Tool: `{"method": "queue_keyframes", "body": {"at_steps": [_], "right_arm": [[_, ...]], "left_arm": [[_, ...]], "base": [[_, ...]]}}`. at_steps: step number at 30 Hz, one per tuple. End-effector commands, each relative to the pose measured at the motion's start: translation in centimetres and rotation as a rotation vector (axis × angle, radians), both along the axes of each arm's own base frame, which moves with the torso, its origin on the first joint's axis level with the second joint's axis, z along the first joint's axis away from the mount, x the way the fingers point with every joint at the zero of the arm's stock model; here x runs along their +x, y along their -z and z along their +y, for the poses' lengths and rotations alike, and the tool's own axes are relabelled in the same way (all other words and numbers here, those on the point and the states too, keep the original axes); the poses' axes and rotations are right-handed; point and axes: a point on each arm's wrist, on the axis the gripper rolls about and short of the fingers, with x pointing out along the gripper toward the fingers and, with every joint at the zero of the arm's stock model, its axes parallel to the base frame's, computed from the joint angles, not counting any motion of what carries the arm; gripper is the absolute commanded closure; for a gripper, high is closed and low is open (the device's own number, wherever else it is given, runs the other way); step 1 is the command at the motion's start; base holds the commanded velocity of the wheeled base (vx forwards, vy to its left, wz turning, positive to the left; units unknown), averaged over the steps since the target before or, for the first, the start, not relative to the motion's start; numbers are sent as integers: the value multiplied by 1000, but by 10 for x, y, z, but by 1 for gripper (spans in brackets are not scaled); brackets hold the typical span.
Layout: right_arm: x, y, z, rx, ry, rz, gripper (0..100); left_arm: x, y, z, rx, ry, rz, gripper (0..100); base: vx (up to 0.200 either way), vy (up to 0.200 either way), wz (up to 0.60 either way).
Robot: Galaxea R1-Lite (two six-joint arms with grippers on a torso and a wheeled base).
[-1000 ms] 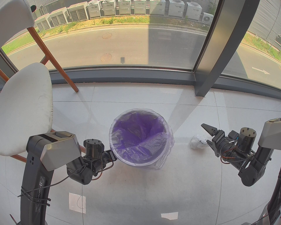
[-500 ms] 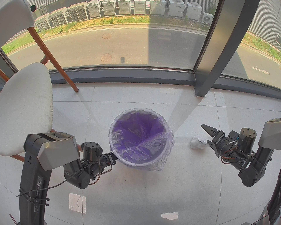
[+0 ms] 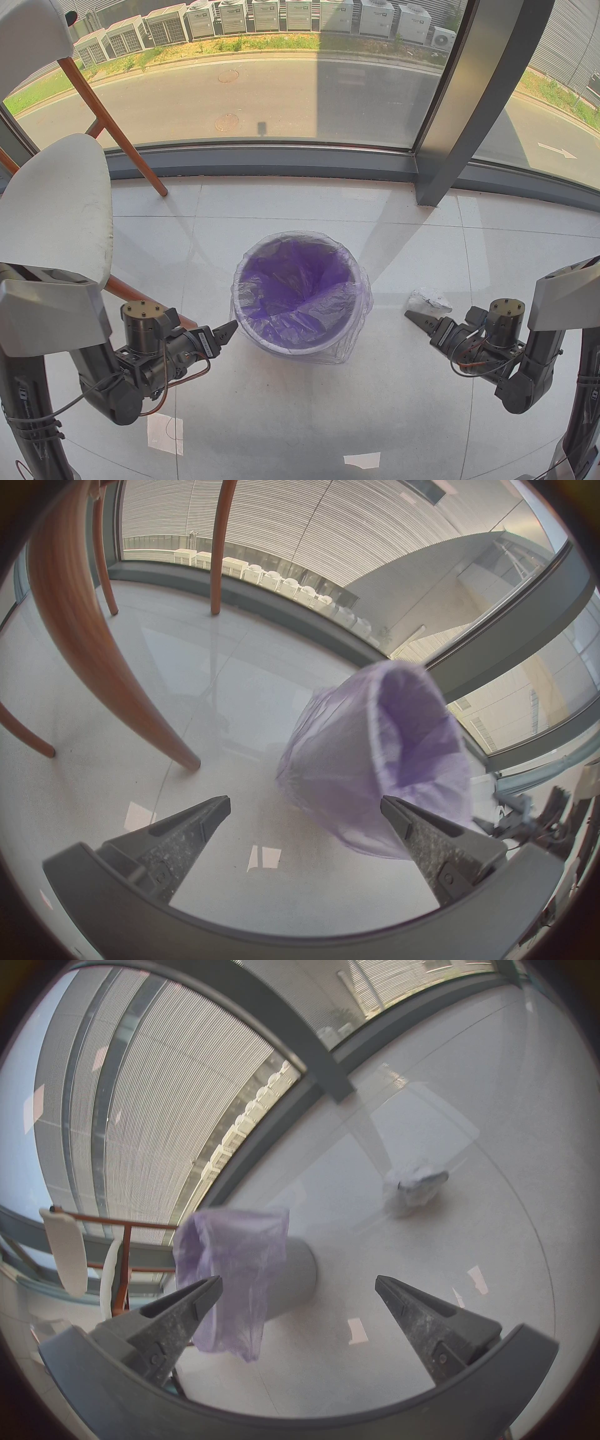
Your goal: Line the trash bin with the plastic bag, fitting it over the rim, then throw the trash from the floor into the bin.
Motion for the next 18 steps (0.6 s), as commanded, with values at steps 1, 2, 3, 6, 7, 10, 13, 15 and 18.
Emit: {"method": "queue_keyframes", "body": {"at_steps": [1,2,3,6,7,10,13,15,18], "right_arm": [[-4,31,28,-47,-153,71,0],[-1,35,33,-53,-166,76,0],[1,37,38,-59,-178,84,0],[11,40,46,-78,-190,140,0],[17,40,49,-80,-191,154,0],[27,39,54,-83,-189,161,0],[45,35,64,-81,-194,140,0],[53,31,68,-77,-194,130,0],[59,26,71,-75,-194,122,0]], "left_arm": [[-35,-61,8,-68,50,-156,0],[-40,-68,8,-75,56,-175,0],[-44,-73,8,-83,63,-188,0],[-62,-87,7,-100,89,-222,0],[-68,-89,8,-102,93,-223,0],[-77,-87,12,-100,92,-211,0],[-87,-92,16,-103,86,-223,0],[-88,-94,17,-106,80,-231,0],[-89,-93,18,-107,76,-224,0]], "base": [[0,0,0],[0,0,0],[0,0,0],[0,0,0],[0,0,0],[0,0,0],[0,0,0],[0,0,0],[0,0,0]]}}
